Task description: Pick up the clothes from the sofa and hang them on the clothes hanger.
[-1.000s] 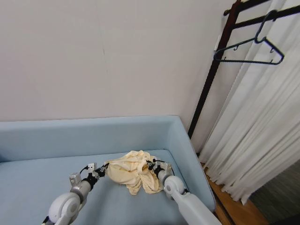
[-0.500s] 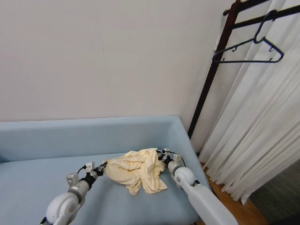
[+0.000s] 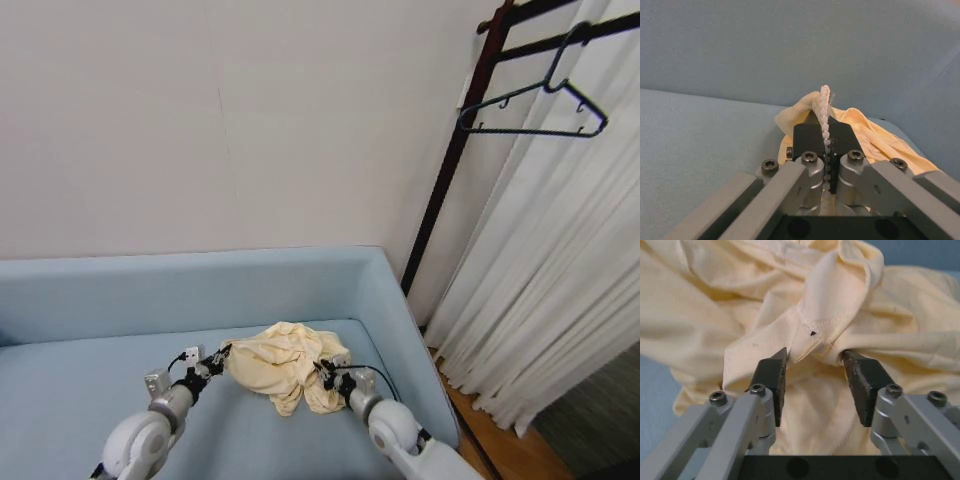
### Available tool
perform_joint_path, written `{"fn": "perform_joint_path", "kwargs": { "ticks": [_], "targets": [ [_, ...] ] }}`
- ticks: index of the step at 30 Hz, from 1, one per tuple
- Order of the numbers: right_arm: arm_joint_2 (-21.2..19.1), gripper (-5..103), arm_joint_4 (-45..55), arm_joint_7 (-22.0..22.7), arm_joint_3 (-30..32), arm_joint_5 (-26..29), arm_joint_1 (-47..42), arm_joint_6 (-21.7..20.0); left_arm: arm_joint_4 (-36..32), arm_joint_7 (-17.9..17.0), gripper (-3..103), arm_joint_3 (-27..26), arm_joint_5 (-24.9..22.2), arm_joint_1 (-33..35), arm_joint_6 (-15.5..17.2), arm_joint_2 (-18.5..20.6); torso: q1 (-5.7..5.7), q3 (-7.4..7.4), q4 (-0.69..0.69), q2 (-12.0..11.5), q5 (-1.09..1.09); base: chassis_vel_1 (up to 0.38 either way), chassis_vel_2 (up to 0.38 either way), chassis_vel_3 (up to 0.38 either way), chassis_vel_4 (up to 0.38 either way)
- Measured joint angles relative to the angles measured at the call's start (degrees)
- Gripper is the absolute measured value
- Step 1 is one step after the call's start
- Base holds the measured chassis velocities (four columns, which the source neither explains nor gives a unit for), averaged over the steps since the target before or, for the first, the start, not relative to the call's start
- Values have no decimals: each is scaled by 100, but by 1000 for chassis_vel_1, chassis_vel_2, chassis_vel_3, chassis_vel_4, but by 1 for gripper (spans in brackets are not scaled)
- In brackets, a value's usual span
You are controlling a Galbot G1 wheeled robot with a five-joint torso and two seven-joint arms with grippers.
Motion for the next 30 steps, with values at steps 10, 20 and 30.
{"fn": "perform_joint_path", "kwargs": {
  "ticks": [10,20,30],
  "targets": [
    [-171,77,783,186,27,58,-460,-48,8,15,1,-52,-5,43,1,-7,0,0,0,0,-1,0,0,0,0],
    [253,100,159,949,-35,1069,918,-174,-51,16,1,-52,0,90,0,-8,0,2,3,0,-1,0,0,0,0],
    [487,93,-438,1314,-331,1832,1117,-368,-51,9,1,-53,36,85,-27,-37,0,1,1,0,-1,0,0,0,0]
  ]
}}
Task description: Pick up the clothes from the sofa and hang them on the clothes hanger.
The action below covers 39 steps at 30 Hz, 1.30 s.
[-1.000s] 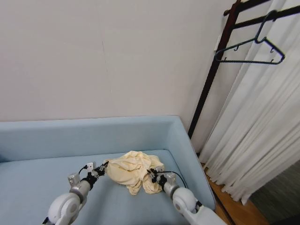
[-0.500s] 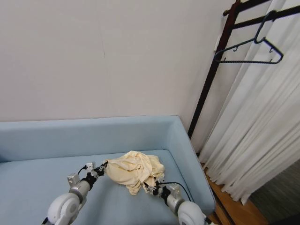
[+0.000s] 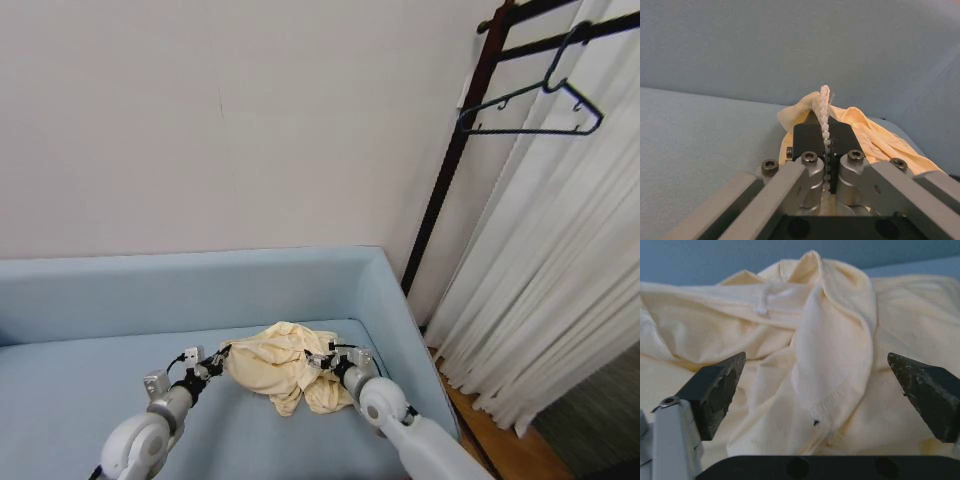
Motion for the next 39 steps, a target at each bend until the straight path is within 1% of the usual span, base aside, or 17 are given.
{"fn": "perform_joint_path", "kwargs": {
  "ticks": [1,2,4,5,11,14,16,22,29,33,34,35,36,38,39],
  "targets": [
    [25,88,-55,26,-5,29,-46,-2,17,-6,1,2,24,-7,-15,-11,0,0,-1,0,0,0,0,0,0],
    [25,88,-55,26,-5,29,-46,-2,17,-6,1,2,24,-7,-15,-11,0,0,-1,0,0,0,0,0,0],
    [52,77,-130,78,4,112,-105,-4,53,-6,1,5,69,-8,-28,-14,0,0,-1,0,0,0,0,0,0],
    [57,73,-137,101,13,149,-121,-7,61,-5,1,5,76,-8,-30,-14,0,0,-1,0,0,0,0,0,0],
    [52,71,-9,145,30,294,-198,-7,100,3,1,16,82,-40,-36,-26,0,-1,0,0,0,0,0,0,0],
    [76,61,128,144,-50,293,-226,-3,127,9,1,36,83,-63,-37,-31,0,-1,0,0,0,0,0,0,0],
    [89,59,170,144,-76,286,-227,-1,132,12,1,40,82,-66,-38,-31,0,-1,0,0,0,0,0,0,0],
    [159,59,342,150,-264,220,-190,2,155,30,1,50,83,-65,-41,-44,0,-1,0,0,0,0,0,0,0],
    [203,57,-88,126,-293,-46,-115,23,140,35,1,50,84,-53,-46,-45,0,0,0,0,0,0,0,0,0],
    [216,56,-285,140,-290,-120,-63,204,136,37,1,47,84,-57,-49,-42,0,-1,0,0,0,0,0,0,0],
    [239,54,-350,179,-274,-121,-24,271,136,37,1,47,84,-59,-50,-46,0,0,0,0,1,0,0,0,0],
    [255,49,-369,203,-249,-99,1,290,135,37,1,48,85,-59,-51,-49,0,0,0,0,1,0,0,0,0],
    [255,49,-369,203,-249,-99,1,290,135,37,1,48,85,-59,-51,-49,0,0,0,0,1,0,0,0,0],
    [291,39,-385,215,-158,39,59,324,129,38,1,50,86,-58,-51,-59,0,-1,0,0,0,0,0,0,0],
    [304,36,-396,214,-132,89,83,329,129,39,1,50,87,-57,-52,-61,0,-1,0,0,0,0,0,0,0]
  ]
}}
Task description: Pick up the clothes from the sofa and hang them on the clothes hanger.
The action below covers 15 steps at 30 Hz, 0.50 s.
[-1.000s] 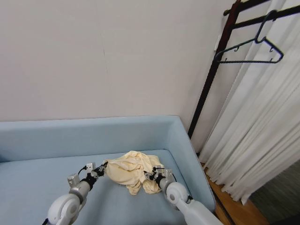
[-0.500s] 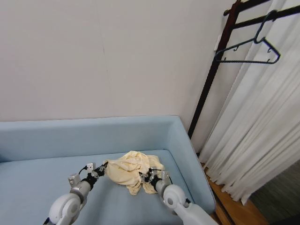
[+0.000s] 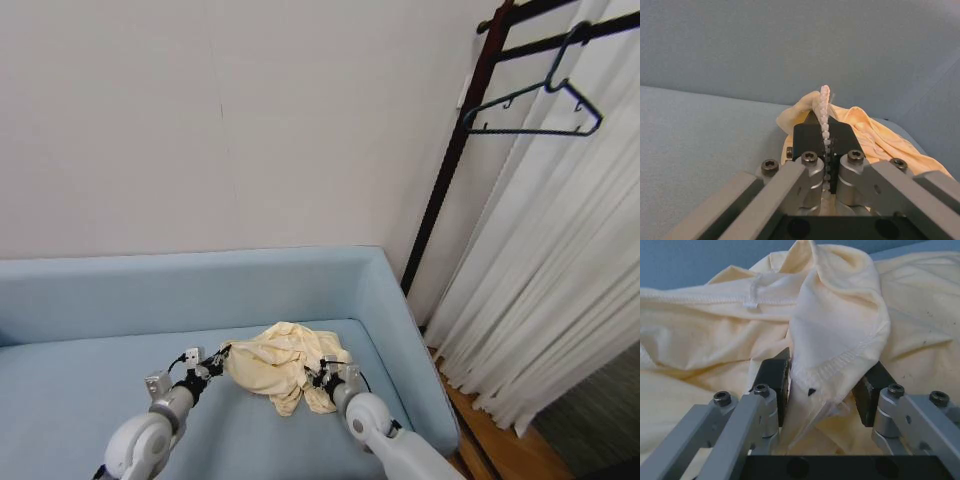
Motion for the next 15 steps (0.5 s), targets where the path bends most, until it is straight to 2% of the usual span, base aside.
{"fn": "perform_joint_path", "kwargs": {
  "ticks": [1,3,6,7,9,15],
  "targets": [
    [14,32,-23,0,29,71,38,2,-1,1,1,1,2,0,0,-2,0,0,0,0,0,0,0,0,0],
    [19,32,-44,-2,39,103,64,2,0,1,1,1,5,0,-1,-5,0,0,0,0,0,0,0,0,0],
    [8,15,-73,-34,32,130,84,-21,-1,2,1,0,9,-4,-3,-24,0,0,0,0,0,0,0,0,0],
    [8,15,-73,-34,32,130,84,-21,-1,2,1,0,9,-4,-3,-24,0,0,0,0,0,0,0,0,0],
    [-12,5,-73,-67,13,130,61,-39,-3,2,1,-1,10,-3,-5,-37,0,0,0,0,0,0,0,0,0],
    [-70,1,-30,-171,4,2,23,30,-10,2,1,9,14,-13,-5,-37,0,0,0,0,0,0,0,0,0]
  ]
}}
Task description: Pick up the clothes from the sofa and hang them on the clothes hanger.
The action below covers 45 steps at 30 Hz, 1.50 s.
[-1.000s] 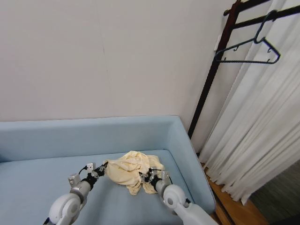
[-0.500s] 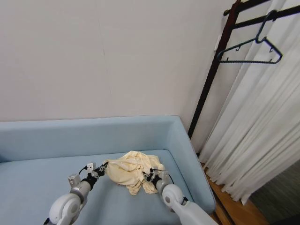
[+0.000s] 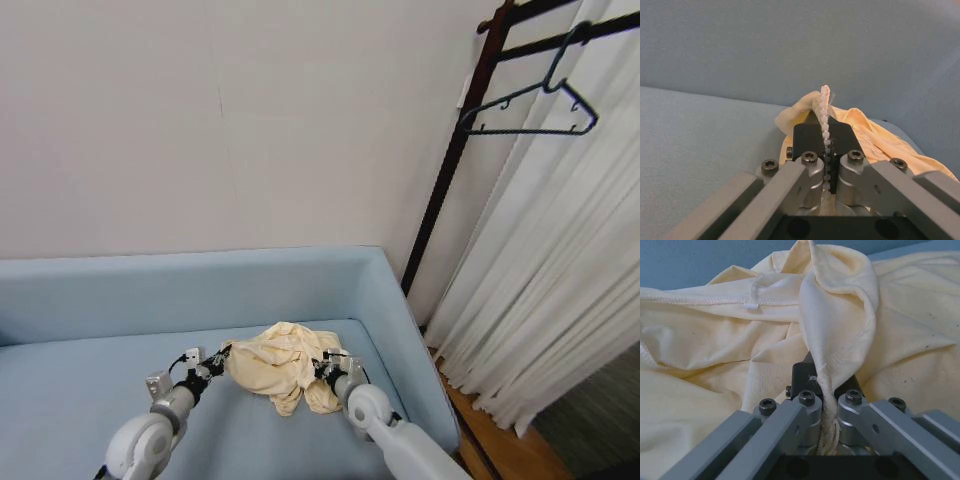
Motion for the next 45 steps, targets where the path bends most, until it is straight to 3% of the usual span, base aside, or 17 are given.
{"fn": "perform_joint_path", "kwargs": {
  "ticks": [4,9,15,22,27,28,32,34,38,42,43,45],
  "targets": [
    [-47,1,85,-30,14,-135,20,31,-14,-2,1,5,0,-22,-3,35,0,0,0,0,-1,0,0,0,0],
    [-162,1,149,-135,-8,-686,103,198,-62,-11,1,6,-11,-30,-37,168,0,0,0,0,0,0,0,0,0],
    [-413,1,430,-382,73,-1228,375,307,-241,-165,1,-61,-289,-173,-147,734,0,0,0,0,-1,0,0,0,0],
    [-867,1,1021,-463,351,-949,1066,157,-390,-239,1,-301,-598,-517,-327,1553,0,1,2,0,-1,0,0,0,0],
    [-1704,1,1682,-466,700,249,1967,-211,-576,-647,1,-459,-1429,-1281,-365,2399,0,1,-1,0,0,0,0,0,0],
    [-1704,1,1682,-466,700,249,1967,-211,-576,-647,1,-459,-1429,-1281,-365,2399,0,1,-1,0,0,0,0,0,0],
    [-2231,1,2020,-312,914,1170,2713,-406,-885,-1290,1,-568,-2118,-1949,-473,2716,1,0,-2,0,-1,0,0,0,0],
    [-2326,1,2089,-274,949,1396,2895,-438,-994,-1416,1,-645,-2261,-2017,-505,2783,1,1,-3,-1,1,0,0,0,0],
    [-2643,1,2271,-272,1085,2059,3528,-479,-1483,-1640,1,-1137,-2772,-2024,-586,3073,1,0,0,0,-2,0,0,0,0],
    [-2936,1,2333,-427,1260,2874,4292,-583,-1967,-1660,1,-2340,-3529,-1691,-596,3598,0,0,1,0,-1,0,0,0,0],
    [-2936,1,2333,-427,1260,2874,4292,-583,-1967,-1660,1,-2340,-3529,-1691,-596,3598,0,0,1,0,-1,0,0,0,0],
    [-3086,1,2356,-442,1304,3335,4651,-703,-2076,-1662,1,-2947,-4008,-1609,-537,3815,0,0,2,0,1,0,0,0,0]
  ]
}}
